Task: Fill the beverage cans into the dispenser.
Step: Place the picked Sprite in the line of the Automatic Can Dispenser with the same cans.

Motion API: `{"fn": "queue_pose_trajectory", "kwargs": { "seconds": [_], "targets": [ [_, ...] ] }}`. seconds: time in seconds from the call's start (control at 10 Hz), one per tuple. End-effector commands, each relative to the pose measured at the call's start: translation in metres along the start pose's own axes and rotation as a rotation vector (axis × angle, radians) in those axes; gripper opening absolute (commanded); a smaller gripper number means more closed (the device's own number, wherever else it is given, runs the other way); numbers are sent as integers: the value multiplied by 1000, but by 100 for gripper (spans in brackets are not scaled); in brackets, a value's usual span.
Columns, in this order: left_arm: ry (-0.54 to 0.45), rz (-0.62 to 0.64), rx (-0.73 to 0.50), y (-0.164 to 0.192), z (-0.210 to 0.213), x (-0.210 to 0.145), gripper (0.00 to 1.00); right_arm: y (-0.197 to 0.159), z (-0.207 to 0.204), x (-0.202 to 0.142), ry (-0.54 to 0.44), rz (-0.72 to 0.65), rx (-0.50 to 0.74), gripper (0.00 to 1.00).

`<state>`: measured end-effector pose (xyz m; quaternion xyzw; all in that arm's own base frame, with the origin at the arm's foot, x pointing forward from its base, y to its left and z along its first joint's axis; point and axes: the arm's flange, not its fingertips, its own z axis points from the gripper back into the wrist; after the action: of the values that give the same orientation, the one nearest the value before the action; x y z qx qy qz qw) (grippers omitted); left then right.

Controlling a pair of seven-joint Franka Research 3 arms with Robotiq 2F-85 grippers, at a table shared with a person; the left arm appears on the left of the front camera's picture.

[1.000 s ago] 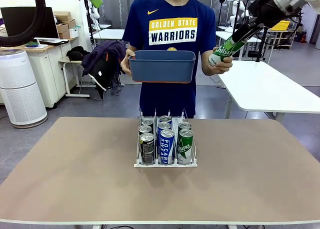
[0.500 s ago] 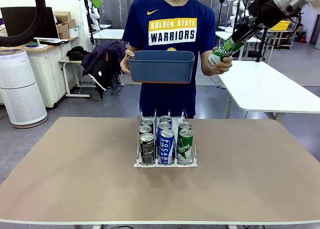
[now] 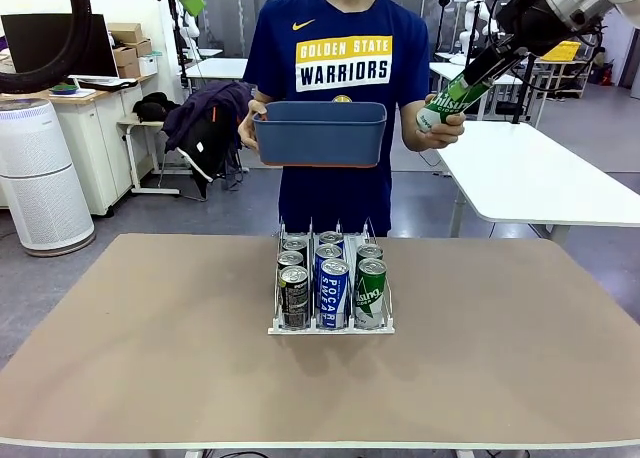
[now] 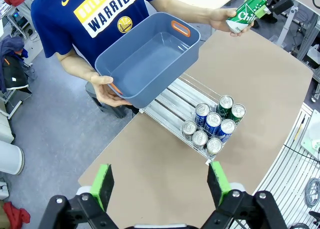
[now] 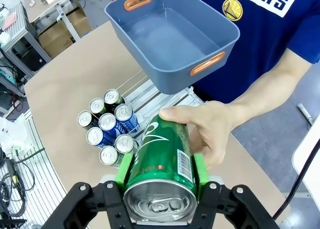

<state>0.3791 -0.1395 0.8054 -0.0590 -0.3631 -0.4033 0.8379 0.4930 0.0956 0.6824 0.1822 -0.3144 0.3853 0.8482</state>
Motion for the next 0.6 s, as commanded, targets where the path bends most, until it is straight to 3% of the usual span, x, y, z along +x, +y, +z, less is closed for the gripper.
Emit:
{"fn": "queue_pose_trajectory", "kwargs": {
  "seconds": [0.0,0.5],
  "targets": [
    [-4,3,3,1,0,-1,100,1,0,0,2,3,-3,0],
    [-4,3,3,1,0,-1,100,1,0,0,2,3,-3,0]
  ]
}}
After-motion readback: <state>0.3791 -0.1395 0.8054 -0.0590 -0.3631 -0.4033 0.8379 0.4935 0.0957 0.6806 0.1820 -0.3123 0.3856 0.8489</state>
